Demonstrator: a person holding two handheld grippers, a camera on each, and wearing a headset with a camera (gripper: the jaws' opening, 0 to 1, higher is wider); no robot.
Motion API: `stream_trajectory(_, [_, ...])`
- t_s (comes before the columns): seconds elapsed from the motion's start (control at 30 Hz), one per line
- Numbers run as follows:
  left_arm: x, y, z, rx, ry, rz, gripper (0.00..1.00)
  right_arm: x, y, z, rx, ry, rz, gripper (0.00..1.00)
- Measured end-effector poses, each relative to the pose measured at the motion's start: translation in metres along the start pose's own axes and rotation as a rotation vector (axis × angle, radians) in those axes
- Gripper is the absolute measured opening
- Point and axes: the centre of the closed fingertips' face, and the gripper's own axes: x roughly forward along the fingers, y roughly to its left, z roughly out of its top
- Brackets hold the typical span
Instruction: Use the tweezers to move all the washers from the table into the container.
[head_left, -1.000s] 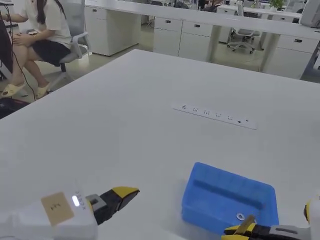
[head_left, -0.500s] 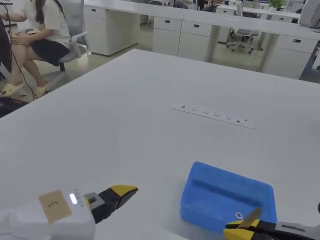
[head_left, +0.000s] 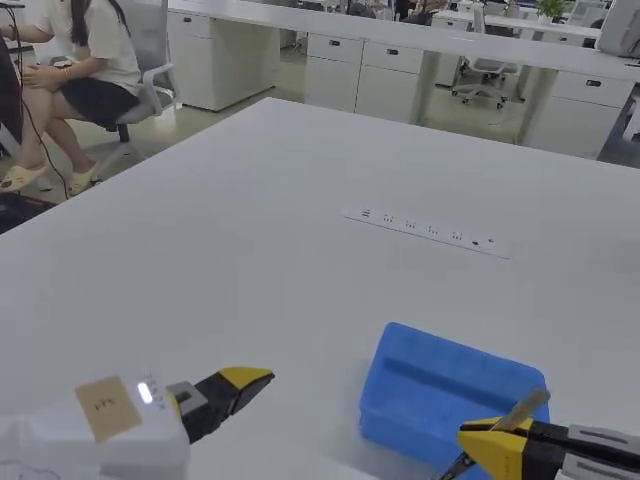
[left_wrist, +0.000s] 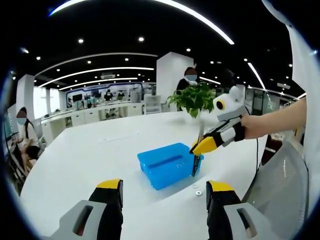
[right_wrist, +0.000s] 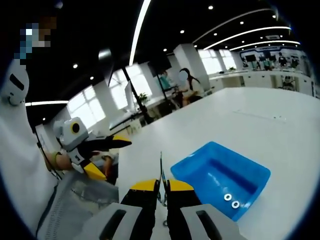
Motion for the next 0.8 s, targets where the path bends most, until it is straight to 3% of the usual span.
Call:
stream_trajectory(0.23, [0.0, 0.001, 0.0, -0.001, -0.002, 0.002, 0.67, -0.005, -0.008, 0.02, 0.04, -0.071, -0.001, 0.03])
stream_trajectory(0.47, [0.0, 0.001, 0.0, 0.0, -0.002, 0.004, 0.67, -0.007, -0.026, 0.034, 0.102, -0.14, -0.037, 0.03])
stream_trajectory(0.67, [0.0, 0.0, 0.0, -0.001, -0.003, 0.001, 0.67, -0.005, -0.048, 0.038, 0.138, -0.16, -0.09, 0.03])
stream_trajectory(0.8, [0.0, 0.0, 0.0, 0.0, -0.001, 0.001, 0.67, -0.002, -0.06, 0.033, 0.153, -0.141, -0.124, 0.03])
